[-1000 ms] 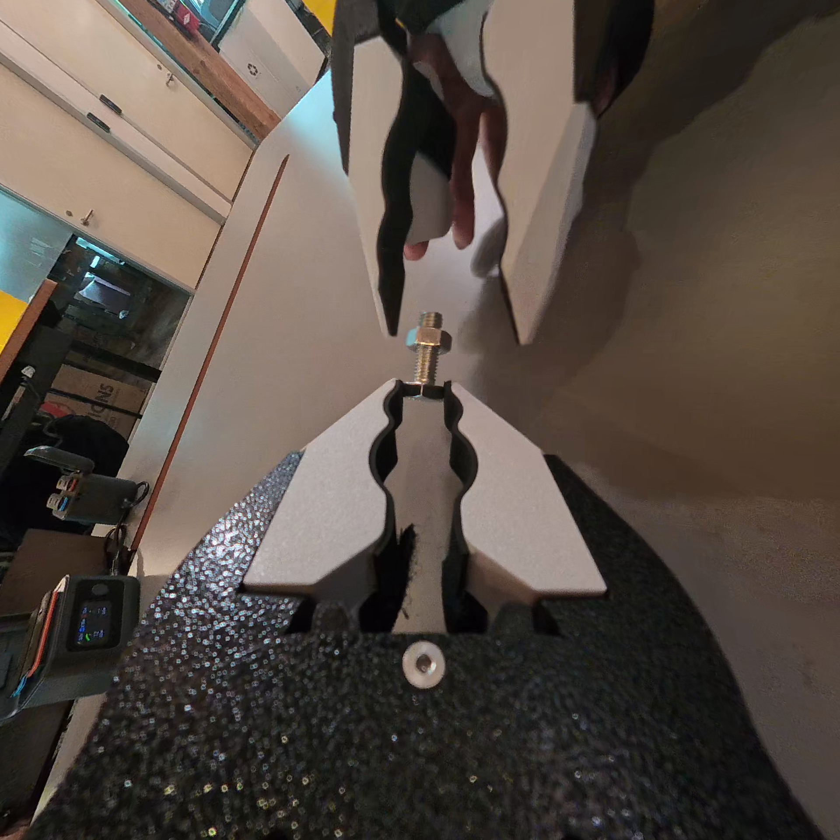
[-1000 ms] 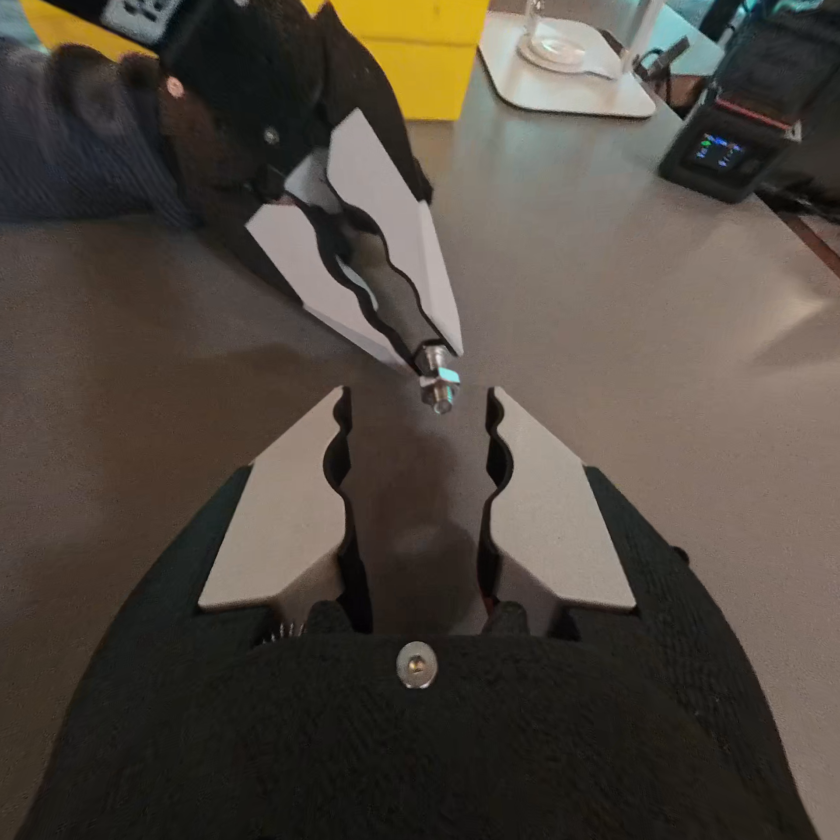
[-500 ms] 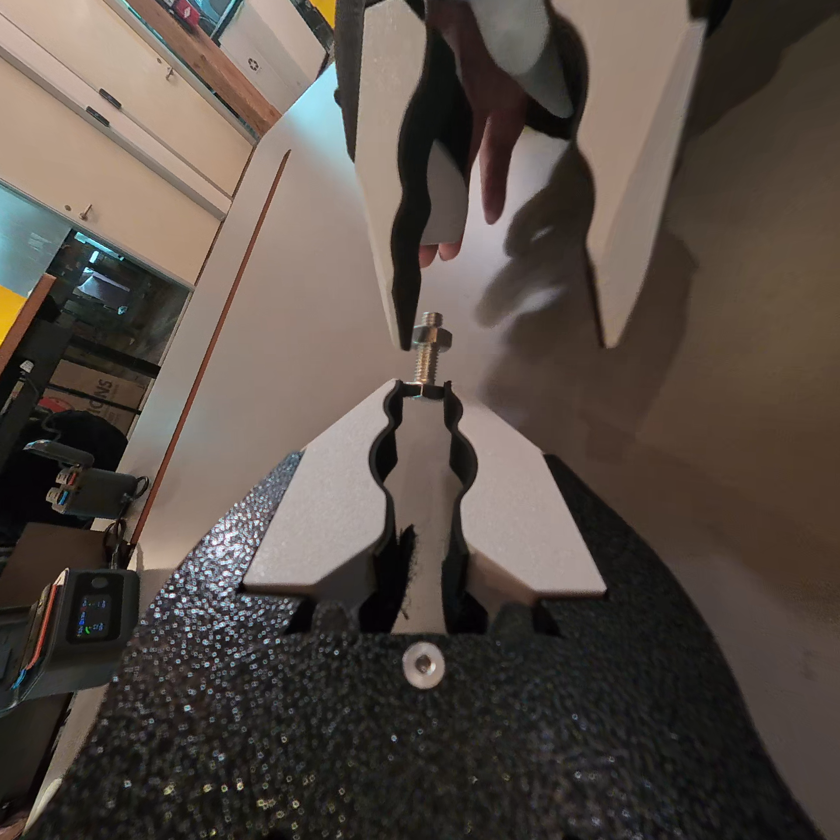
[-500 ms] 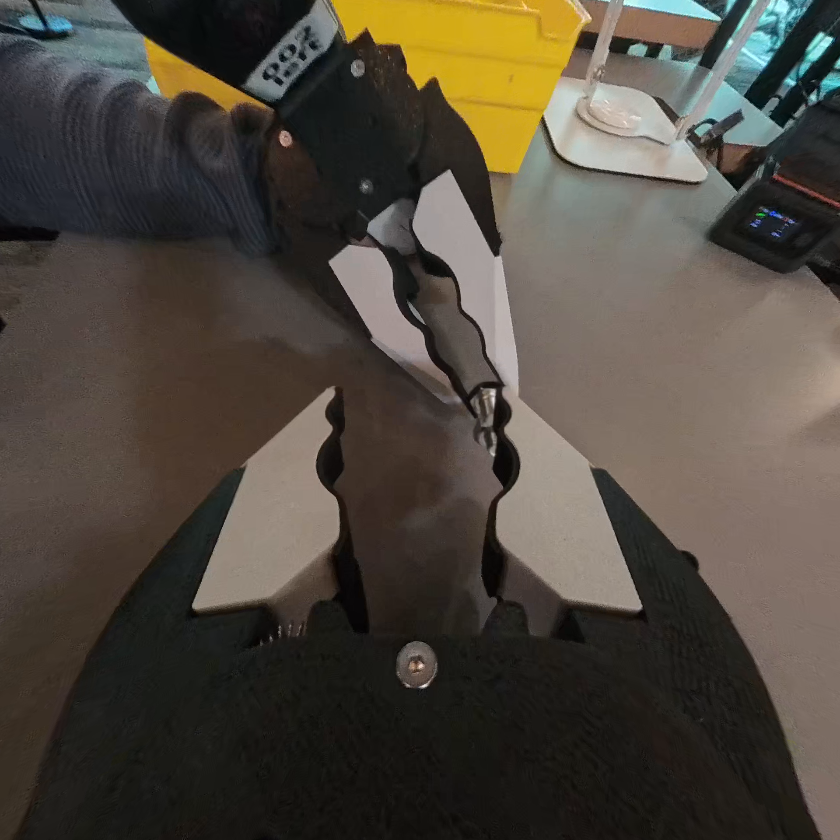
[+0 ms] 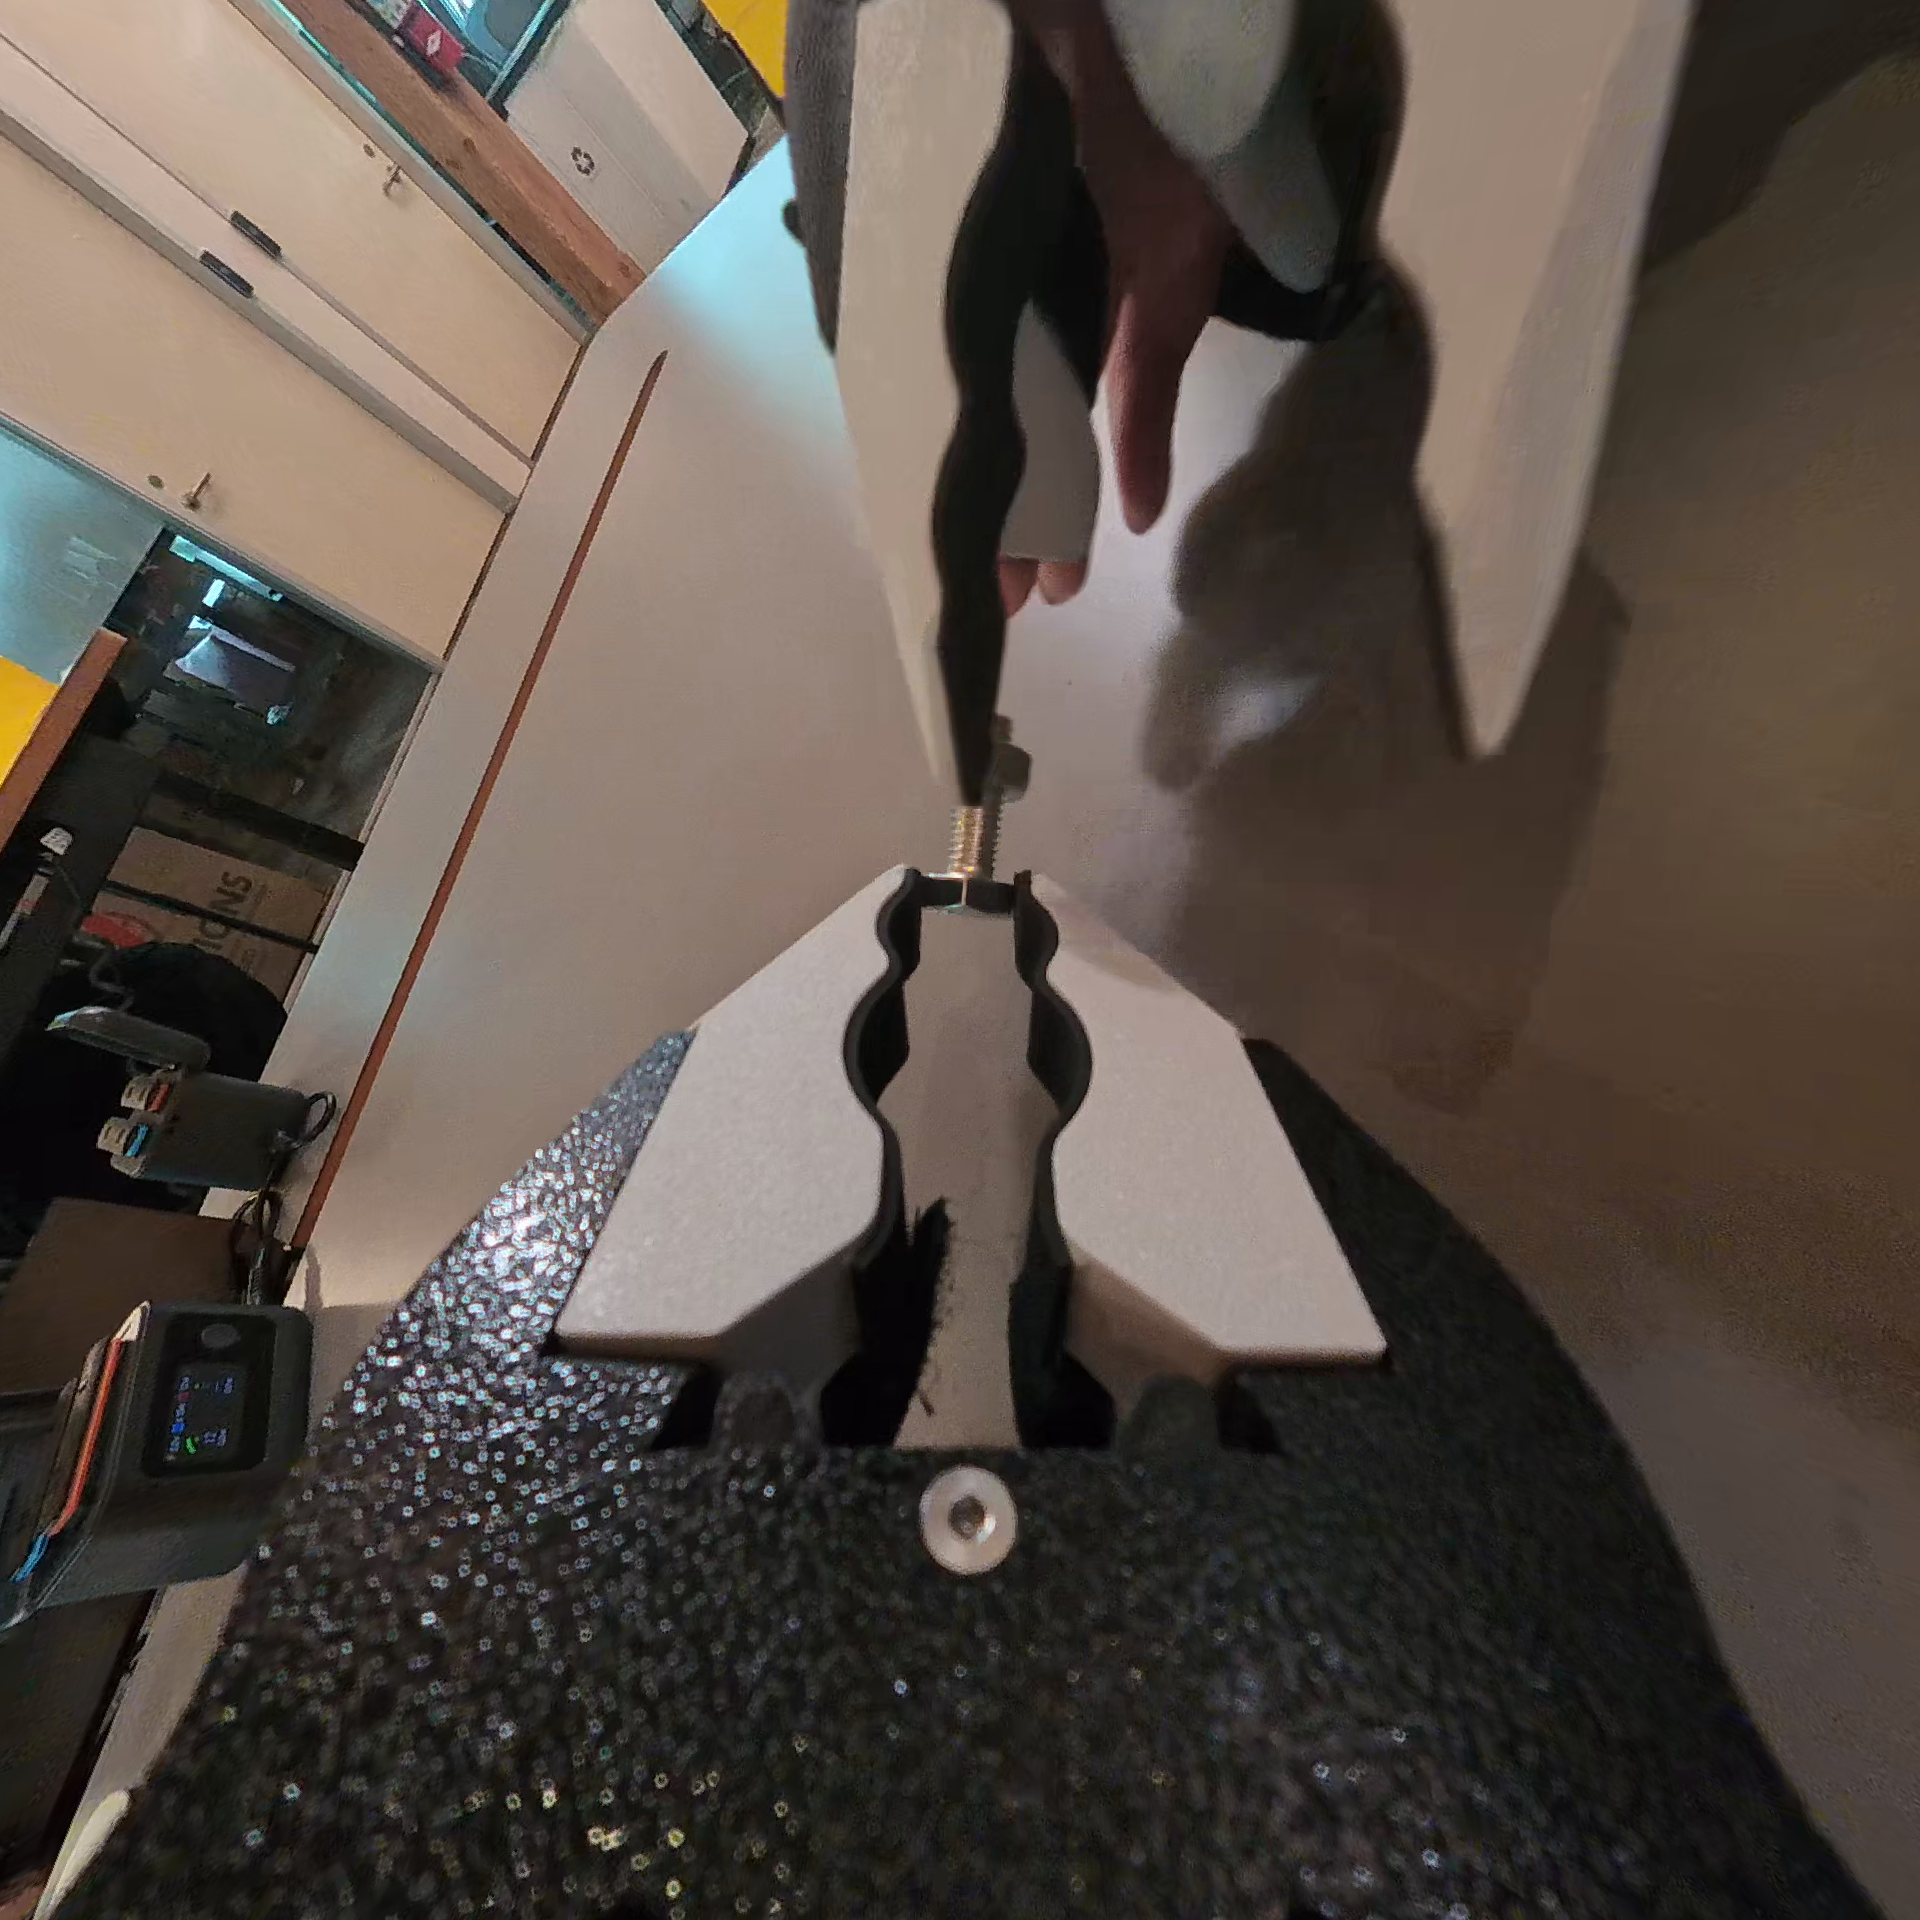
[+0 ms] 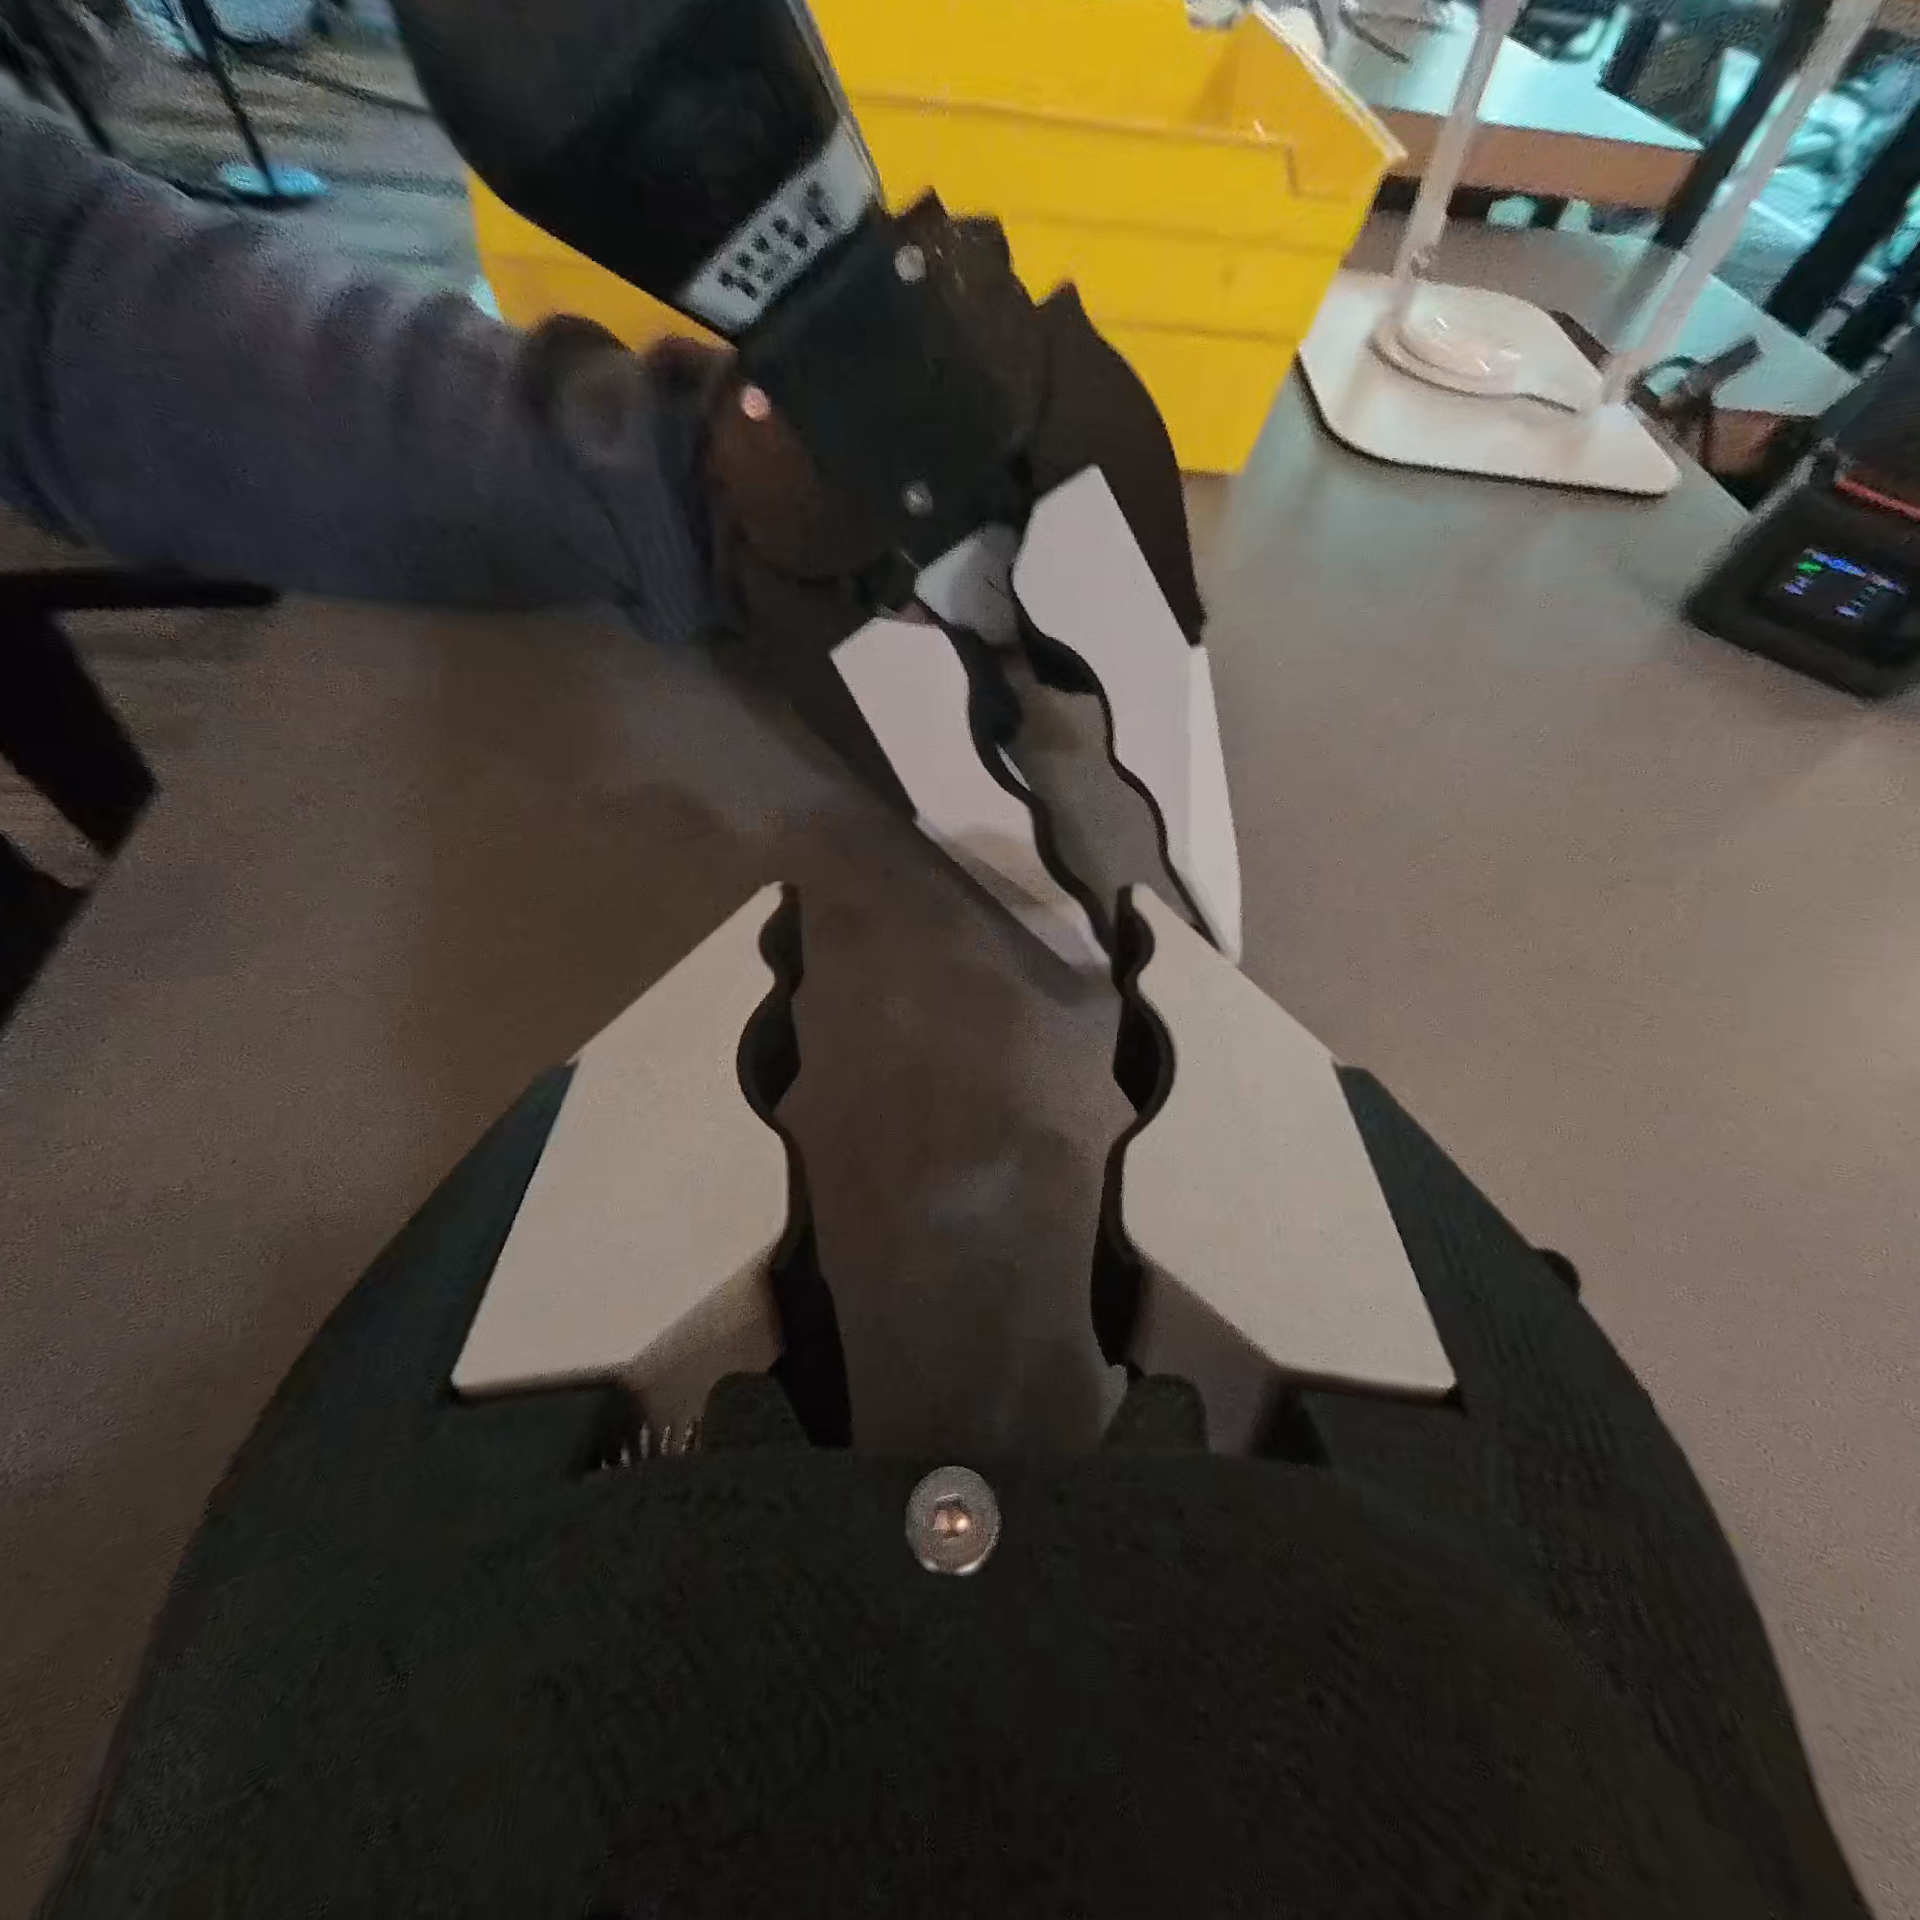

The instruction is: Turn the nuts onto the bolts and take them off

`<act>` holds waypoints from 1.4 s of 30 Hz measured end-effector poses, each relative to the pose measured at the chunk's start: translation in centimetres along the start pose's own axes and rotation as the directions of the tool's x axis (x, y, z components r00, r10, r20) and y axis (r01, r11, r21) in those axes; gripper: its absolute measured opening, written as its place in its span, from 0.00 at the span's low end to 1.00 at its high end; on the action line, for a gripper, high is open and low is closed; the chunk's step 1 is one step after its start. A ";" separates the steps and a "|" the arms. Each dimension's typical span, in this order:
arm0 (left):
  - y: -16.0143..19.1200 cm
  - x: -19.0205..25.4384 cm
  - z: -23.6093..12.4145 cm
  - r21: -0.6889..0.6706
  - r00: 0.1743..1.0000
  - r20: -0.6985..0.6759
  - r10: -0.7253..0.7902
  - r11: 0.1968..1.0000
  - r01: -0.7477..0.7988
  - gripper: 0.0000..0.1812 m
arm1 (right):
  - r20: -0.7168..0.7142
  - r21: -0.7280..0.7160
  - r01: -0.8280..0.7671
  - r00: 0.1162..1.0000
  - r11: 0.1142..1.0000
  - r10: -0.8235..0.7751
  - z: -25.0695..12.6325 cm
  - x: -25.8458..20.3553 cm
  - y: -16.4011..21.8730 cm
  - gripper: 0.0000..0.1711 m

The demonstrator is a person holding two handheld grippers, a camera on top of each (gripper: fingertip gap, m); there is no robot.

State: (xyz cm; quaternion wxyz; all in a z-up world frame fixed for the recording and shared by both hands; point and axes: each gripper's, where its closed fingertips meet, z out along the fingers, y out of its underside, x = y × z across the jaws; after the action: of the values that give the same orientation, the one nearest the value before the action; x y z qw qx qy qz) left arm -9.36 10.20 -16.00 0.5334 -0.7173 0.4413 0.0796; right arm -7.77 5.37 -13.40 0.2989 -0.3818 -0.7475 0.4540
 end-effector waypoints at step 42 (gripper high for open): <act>-0.1 0.2 -0.1 0.014 0.999 -0.007 0.031 0.999 -0.031 0.09 | -0.135 -0.219 -0.001 0.990 0.976 -0.029 0.2 2.7 3.8 0.35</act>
State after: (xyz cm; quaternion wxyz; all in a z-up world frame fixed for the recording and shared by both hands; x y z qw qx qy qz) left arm -9.20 9.99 -16.02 0.5354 -0.7069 0.4548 0.0825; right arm -8.21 8.64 -16.65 0.3089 -0.4373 -0.7733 0.3396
